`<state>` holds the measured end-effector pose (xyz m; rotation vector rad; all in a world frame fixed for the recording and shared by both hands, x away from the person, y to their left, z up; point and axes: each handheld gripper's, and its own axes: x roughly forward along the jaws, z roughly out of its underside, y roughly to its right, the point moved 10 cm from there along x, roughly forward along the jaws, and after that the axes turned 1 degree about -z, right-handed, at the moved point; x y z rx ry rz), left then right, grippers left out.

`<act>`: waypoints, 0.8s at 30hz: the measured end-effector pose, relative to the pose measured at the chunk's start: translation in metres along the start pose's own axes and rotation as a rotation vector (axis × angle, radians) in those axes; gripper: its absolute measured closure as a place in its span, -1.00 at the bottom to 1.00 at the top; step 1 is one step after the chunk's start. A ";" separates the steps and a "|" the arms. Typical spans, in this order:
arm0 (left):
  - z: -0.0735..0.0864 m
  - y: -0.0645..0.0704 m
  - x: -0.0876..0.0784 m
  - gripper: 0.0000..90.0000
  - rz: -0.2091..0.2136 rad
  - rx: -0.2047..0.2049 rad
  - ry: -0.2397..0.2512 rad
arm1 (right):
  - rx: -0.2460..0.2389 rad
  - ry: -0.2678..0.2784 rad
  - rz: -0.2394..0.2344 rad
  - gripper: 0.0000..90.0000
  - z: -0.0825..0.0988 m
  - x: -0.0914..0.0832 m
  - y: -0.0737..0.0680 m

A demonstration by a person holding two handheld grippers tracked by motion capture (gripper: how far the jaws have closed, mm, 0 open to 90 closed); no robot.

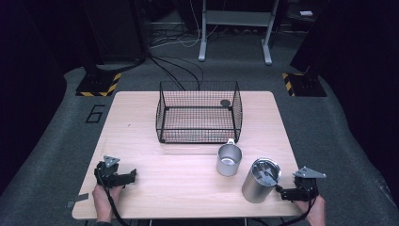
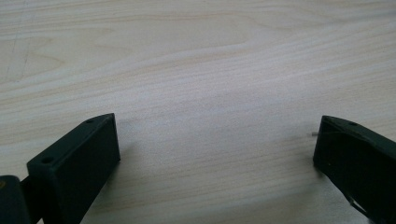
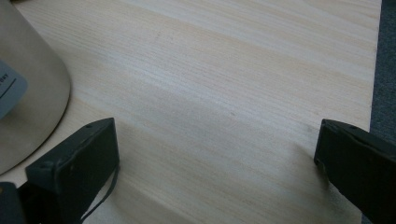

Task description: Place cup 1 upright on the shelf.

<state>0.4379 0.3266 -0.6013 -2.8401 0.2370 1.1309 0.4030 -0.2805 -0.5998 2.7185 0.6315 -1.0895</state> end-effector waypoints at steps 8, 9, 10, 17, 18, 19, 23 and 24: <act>0.000 0.000 0.000 -0.99 0.001 0.000 -0.002 | -0.003 -0.003 0.002 -1.00 0.000 0.000 0.001; 0.000 0.000 0.000 -0.99 0.001 0.000 -0.002 | -0.009 -0.011 -0.003 -1.00 0.000 0.000 0.000; 0.000 0.000 0.000 -0.99 0.001 0.000 -0.002 | -0.013 -0.014 -0.003 -1.00 0.001 0.000 0.001; 0.000 0.000 0.000 -0.99 0.001 0.000 -0.002 | -0.009 -0.018 -0.004 -1.00 0.001 0.000 0.001; 0.000 0.000 0.000 -0.99 0.001 0.000 -0.002 | -0.008 -0.019 -0.003 -1.00 0.001 0.000 0.000; 0.000 0.000 0.000 -0.99 0.001 0.001 -0.002 | -0.012 -0.019 -0.003 -1.00 0.000 0.000 0.001; 0.000 0.000 0.000 -0.99 0.001 0.001 -0.002 | -0.016 -0.032 -0.009 -1.00 0.001 -0.001 0.001; 0.000 0.000 0.000 -0.99 0.001 0.001 -0.002 | -0.016 -0.032 -0.009 -1.00 0.001 -0.001 0.001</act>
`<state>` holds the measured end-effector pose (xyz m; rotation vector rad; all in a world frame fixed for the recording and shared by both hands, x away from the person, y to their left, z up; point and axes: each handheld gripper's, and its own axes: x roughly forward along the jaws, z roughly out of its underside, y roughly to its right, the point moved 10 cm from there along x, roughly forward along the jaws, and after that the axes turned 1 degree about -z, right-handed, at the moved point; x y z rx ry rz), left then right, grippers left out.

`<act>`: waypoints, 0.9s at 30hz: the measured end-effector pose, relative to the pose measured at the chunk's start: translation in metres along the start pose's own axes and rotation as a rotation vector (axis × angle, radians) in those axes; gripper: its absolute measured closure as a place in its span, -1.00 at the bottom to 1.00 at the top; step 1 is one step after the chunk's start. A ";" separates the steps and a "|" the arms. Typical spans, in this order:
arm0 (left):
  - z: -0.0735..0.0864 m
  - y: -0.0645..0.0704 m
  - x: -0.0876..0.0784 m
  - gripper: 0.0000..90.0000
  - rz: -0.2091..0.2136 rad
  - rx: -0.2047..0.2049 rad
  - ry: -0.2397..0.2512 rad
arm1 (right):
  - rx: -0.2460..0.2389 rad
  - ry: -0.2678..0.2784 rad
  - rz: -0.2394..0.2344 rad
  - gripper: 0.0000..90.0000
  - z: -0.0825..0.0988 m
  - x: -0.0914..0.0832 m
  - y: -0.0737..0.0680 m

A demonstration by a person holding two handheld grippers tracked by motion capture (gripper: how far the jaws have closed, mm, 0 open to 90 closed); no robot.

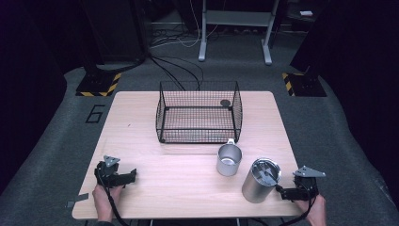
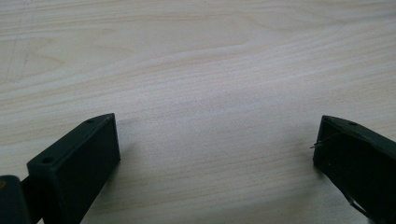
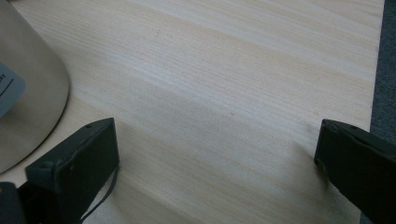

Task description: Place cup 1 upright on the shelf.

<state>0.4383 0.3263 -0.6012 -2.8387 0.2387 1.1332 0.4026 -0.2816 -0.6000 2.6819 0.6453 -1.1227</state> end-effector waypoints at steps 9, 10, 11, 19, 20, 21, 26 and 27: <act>0.000 0.000 0.000 -0.99 -0.003 0.000 0.005 | -0.007 0.007 -0.035 -1.00 -0.001 -0.004 -0.007; 0.000 0.000 0.000 -0.99 -0.003 -0.001 0.005 | -0.004 -0.001 -0.042 -1.00 -0.001 -0.006 -0.009; 0.000 0.000 0.000 -0.99 -0.004 0.000 0.005 | -0.005 0.009 -0.046 -1.00 -0.002 -0.011 -0.011; 0.000 0.000 0.000 -0.99 -0.003 0.001 0.005 | -0.028 0.031 -0.069 -1.00 -0.006 -0.027 -0.018; 0.000 0.000 0.000 -0.99 -0.004 0.000 0.006 | -0.035 0.023 -0.074 -1.00 -0.006 -0.030 -0.019; 0.000 0.000 0.000 -0.99 -0.004 0.000 0.005 | -0.040 0.027 -0.073 -1.00 -0.006 -0.032 -0.020; 0.000 0.000 0.000 -0.99 -0.004 0.000 0.006 | -0.047 0.044 -0.101 -1.00 -0.011 -0.047 -0.030; 0.000 0.000 0.000 -0.99 -0.004 0.000 0.006 | -0.050 0.048 -0.107 -1.00 -0.013 -0.050 -0.031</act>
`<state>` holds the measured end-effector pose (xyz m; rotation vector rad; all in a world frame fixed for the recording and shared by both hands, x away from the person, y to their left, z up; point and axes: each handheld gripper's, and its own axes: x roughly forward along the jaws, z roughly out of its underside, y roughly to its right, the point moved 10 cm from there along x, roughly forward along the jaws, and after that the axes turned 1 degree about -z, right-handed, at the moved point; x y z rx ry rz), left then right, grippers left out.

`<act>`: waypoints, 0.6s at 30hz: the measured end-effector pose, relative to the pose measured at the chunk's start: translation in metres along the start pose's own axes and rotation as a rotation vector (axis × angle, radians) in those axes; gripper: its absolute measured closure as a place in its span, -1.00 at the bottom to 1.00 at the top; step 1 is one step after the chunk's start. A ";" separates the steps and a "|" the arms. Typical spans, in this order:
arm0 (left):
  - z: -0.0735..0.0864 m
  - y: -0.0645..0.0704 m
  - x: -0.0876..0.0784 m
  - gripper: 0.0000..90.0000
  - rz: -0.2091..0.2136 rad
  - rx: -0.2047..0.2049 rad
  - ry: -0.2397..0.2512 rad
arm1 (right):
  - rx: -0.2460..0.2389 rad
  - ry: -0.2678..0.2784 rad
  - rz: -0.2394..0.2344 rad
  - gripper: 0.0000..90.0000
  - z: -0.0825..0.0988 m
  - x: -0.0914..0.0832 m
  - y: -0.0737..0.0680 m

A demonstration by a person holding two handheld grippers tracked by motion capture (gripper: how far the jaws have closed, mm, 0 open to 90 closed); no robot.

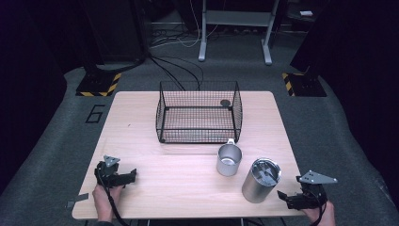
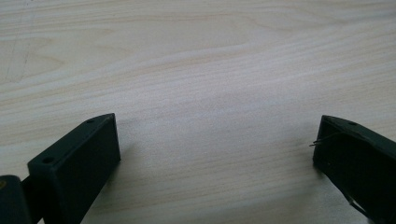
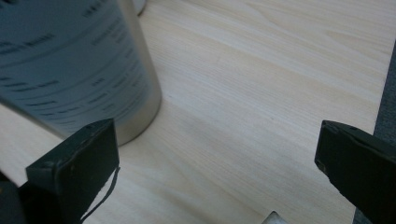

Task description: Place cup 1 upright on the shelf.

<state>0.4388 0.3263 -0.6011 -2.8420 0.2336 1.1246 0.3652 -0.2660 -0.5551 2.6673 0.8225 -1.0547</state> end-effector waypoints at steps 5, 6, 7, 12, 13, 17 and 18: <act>0.000 0.000 0.000 -0.99 0.000 0.001 0.000 | -0.018 0.017 -0.029 -1.00 -0.008 -0.012 -0.011; 0.000 0.000 0.000 -0.99 0.001 -0.001 -0.001 | -0.020 0.020 -0.038 -1.00 -0.009 -0.014 -0.013; 0.000 0.000 0.000 -0.99 0.000 0.000 0.000 | -0.025 0.021 -0.047 -1.00 -0.010 -0.016 -0.016; 0.000 0.000 0.000 -0.99 0.001 -0.001 -0.001 | -0.043 0.031 -0.077 -1.00 -0.014 -0.020 -0.025; 0.000 0.000 0.000 -0.99 0.000 0.001 0.000 | -0.045 0.038 -0.087 -1.00 -0.015 -0.021 -0.028; 0.000 0.000 0.000 -0.99 0.000 0.001 0.000 | -0.065 0.060 -0.117 -1.00 -0.022 -0.025 -0.041; 0.000 0.000 0.000 -0.99 0.000 0.001 0.000 | -0.065 0.066 -0.122 -1.00 -0.024 -0.026 -0.043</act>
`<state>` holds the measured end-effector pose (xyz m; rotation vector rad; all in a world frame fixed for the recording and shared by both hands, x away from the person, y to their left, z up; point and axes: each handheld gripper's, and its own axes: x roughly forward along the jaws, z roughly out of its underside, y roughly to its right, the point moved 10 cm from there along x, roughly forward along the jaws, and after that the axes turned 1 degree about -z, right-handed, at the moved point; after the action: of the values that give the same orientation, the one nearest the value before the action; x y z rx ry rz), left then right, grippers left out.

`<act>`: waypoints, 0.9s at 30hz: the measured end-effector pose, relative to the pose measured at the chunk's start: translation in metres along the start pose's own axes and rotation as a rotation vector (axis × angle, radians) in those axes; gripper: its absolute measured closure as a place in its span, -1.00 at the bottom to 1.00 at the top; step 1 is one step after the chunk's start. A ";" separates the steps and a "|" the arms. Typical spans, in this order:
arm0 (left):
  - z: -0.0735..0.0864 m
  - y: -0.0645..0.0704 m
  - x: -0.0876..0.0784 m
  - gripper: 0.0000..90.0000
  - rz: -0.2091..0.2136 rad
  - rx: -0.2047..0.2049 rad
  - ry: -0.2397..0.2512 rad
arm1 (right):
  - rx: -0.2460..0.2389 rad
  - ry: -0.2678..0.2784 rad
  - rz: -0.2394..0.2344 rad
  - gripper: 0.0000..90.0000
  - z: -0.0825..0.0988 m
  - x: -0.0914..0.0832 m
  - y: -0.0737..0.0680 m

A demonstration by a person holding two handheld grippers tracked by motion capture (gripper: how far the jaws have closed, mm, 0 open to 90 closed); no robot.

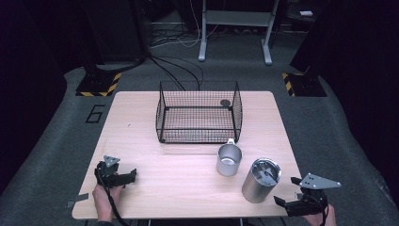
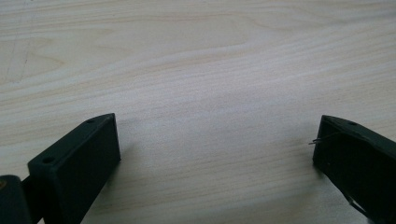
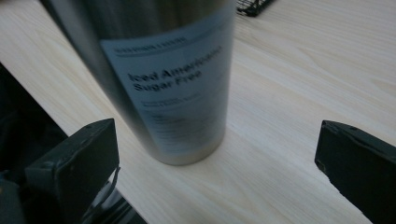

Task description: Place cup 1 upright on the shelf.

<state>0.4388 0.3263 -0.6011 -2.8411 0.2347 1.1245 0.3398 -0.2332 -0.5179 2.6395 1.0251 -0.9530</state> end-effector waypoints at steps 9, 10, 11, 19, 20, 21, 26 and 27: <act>0.000 0.000 0.000 -0.99 0.000 0.000 0.000 | -0.033 0.046 -0.047 -1.00 -0.016 0.000 -0.017; 0.000 0.000 0.000 -0.99 0.000 0.001 0.000 | -0.049 0.049 -0.055 -1.00 -0.017 0.001 -0.018; 0.000 0.000 0.000 -0.98 0.000 0.001 -0.001 | -0.050 0.060 -0.067 -1.00 -0.021 0.003 -0.022; 0.000 0.000 0.000 -0.99 0.000 0.000 0.000 | -0.055 0.098 -0.079 -1.00 -0.036 0.011 -0.029; 0.000 0.000 0.000 -0.98 0.000 0.000 0.000 | -0.055 0.098 -0.079 -1.00 -0.036 0.011 -0.029; 0.000 0.000 0.000 -0.99 0.000 0.000 0.000 | -0.065 0.104 -0.079 -1.00 -0.039 0.013 -0.029; 0.000 0.000 0.000 -0.99 0.000 0.000 0.000 | -0.067 0.120 -0.084 -1.00 -0.046 0.019 -0.031; 0.000 0.000 0.000 -0.99 0.000 -0.001 0.000 | -0.066 0.128 -0.082 -1.00 -0.048 0.021 -0.031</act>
<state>0.4388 0.3263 -0.6011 -2.8418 0.2345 1.1248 0.3559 -0.1813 -0.4908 2.6513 1.1797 -0.7592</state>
